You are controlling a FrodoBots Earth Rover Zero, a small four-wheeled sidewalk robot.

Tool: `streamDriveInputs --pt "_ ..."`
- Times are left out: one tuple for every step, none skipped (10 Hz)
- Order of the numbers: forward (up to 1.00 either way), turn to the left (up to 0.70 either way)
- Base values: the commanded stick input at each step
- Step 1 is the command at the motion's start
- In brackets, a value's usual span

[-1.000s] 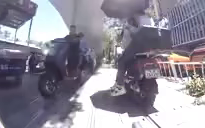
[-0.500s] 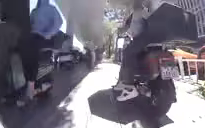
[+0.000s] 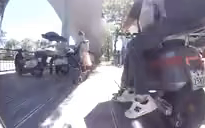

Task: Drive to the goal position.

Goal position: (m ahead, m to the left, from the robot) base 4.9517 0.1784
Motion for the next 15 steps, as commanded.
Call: streamDriveInputs --pt "0.45 0.27" --pt "0.44 0.26" --pt "0.00 0.00" --pt "0.00 0.00" --pt "0.00 0.00" --pt "0.00 0.00" --pt "0.00 0.00" --pt "0.00 0.00" --pt "0.00 0.00" --pt "0.00 0.00" --pt "0.00 0.00" --pt "0.29 0.00" --pt "0.45 0.00" --pt "0.45 0.00" --pt "0.45 0.00"
